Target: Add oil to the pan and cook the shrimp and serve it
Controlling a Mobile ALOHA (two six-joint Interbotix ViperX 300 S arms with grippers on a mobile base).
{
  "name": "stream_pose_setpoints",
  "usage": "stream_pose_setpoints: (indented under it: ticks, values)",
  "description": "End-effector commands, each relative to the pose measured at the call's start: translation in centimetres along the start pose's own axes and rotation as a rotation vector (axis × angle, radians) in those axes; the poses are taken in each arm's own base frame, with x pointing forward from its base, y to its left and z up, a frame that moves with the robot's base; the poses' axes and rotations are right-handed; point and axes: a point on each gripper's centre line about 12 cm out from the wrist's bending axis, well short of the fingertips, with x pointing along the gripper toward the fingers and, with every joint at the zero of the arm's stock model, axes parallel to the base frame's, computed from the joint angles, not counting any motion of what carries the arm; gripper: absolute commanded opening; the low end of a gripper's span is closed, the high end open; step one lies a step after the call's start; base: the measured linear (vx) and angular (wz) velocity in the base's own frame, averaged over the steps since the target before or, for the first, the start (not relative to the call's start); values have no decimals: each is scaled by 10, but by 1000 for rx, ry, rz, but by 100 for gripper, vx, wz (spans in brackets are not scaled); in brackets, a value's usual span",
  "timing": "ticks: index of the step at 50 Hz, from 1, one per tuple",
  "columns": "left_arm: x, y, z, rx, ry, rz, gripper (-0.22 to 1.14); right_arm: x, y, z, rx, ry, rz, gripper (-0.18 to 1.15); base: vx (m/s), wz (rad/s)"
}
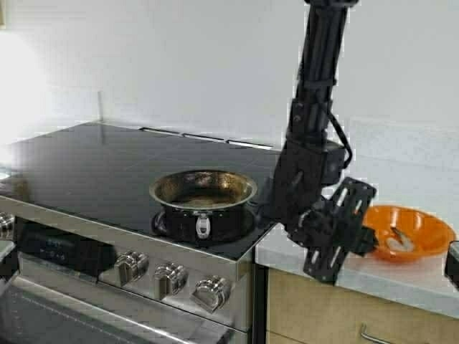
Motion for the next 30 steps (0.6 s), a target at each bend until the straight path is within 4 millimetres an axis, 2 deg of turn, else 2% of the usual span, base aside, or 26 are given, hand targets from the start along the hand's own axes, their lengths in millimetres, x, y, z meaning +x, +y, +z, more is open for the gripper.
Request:
stream_pose_setpoints:
  ticks: [1, 6, 11, 19, 30]
  values:
    - [1, 0, 3, -5, -8, 1, 3, -31, -24, 25, 49, -88, -21, 5, 0, 0]
    - [1, 0, 4, -5, -9, 1, 3, -55, -38, 39, 36, -144, -46, 5, 0, 0]
    - [1, 0, 3, -5, -8, 3, 3, -84, -52, 62, 38, -220, -62, 5, 0, 0]
    - [1, 0, 4, -5, -9, 1, 3, -136, -90, 105, 199, -369, -4, 5, 0, 0]
    - [1, 0, 4, -5, -9, 1, 3, -188, -141, 165, 373, -552, 164, 5, 0, 0]
